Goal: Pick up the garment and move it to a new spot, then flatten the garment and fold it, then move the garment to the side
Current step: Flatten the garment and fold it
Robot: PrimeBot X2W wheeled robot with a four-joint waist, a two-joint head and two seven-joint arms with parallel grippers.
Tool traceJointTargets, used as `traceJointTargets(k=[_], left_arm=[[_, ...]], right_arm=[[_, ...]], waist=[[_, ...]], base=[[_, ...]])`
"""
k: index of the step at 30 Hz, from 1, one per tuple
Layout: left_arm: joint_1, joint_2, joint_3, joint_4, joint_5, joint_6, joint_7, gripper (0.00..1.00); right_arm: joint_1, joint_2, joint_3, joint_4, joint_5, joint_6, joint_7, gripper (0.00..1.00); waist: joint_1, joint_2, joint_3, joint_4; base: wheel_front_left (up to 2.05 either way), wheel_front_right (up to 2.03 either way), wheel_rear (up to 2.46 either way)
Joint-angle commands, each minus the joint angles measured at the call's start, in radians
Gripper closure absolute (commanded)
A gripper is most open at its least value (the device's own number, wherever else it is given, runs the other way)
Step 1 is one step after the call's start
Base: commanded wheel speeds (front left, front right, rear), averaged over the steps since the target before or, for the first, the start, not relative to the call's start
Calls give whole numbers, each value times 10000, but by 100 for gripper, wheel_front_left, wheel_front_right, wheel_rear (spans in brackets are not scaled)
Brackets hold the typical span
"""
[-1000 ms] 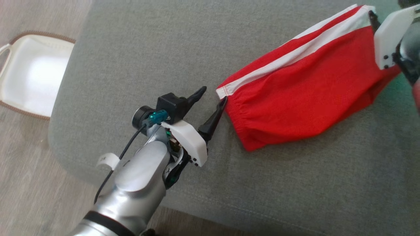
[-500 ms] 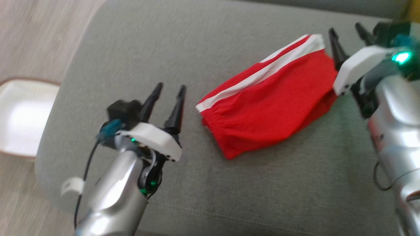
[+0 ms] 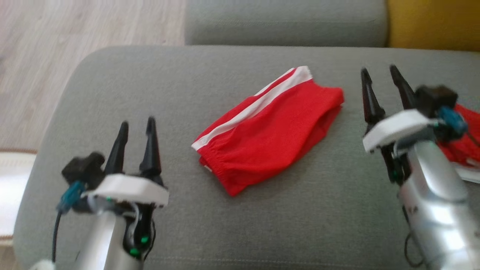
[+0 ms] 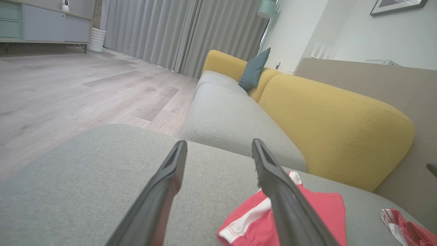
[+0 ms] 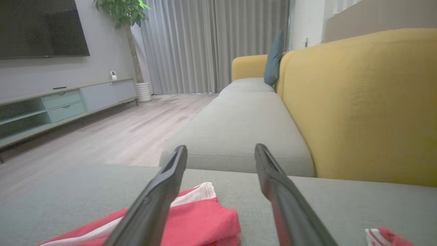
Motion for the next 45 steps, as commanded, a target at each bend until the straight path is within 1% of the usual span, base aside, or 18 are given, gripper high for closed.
traceJointTargets(k=[1, 5, 9, 12, 15, 19, 24, 27, 29, 40, 44, 45], left_arm=[[-285, 50, 394, -385, 105, -20, -121, 0], [360, -2, 745, -857, 439, -102, -122, 0], [996, -34, 1060, -1033, 373, 87, -122, 0], [1338, -39, 1062, -1219, 75, 216, -122, 0], [1556, -40, 944, -1329, 20, 289, -122, 0], [1632, -41, 611, -1304, 178, 248, -122, 0], [1442, -42, 171, -1210, 163, 193, -122, 0], [1291, -42, -27, -1116, 143, 199, -122, 0], [1184, -42, -114, -1054, 124, 194, -122, 0], [704, -43, -582, -891, -69, 172, -122, 0], [641, -43, -644, -890, -99, 218, -122, 0], [641, -43, -644, -890, -99, 218, -122, 0]], right_arm=[[-125, 215, 103, -382, -93, -9, -119, 0], [1237, 586, -693, -1813, -787, -9, -129, 0], [2435, 912, -1533, -2861, -1294, -9, -131, 0], [3104, 1027, -1799, -3371, -1482, -9, -131, 0], [3538, 1060, -1930, -3644, -1303, -9, -49, 0], [3798, 1065, -1913, -3725, -572, -9, 297, 0], [3616, 1067, -1964, -3314, 1254, -9, 1067, 0], [3262, 1067, -1968, -2903, 2438, -9, 1491, 0], [2941, 1068, -2015, -2588, 2975, -9, 1738, 0], [772, 1068, -3256, -49, 4272, -9, 2769, 0], [139, 1068, -3661, 694, 4303, -9, 2866, 0], [139, 1068, -3661, 694, 4303, -9, 2866, 0]], waist=[[1, -1, -184, -207], [1, -1, -294, -468], [1, -1, -343, -686], [1, -1, -341, -759], [1, -1, -332, -716], [1, -1, -223, -497], [1, -1, 256, 14], [1, -1, 573, 381], [1, -1, 795, 638], [1, -1, 1516, 1912], [1, -1, 1607, 2171], [1, -1, 1607, 2171]], base=[[0, 0, 0], [0, 0, 0], [0, 0, 0], [0, 0, 0], [0, 0, 0], [0, 0, 0], [0, 0, 0], [0, 0, 0], [0, 0, 0], [0, 0, 0], [0, 0, 0], [0, 0, 0]])
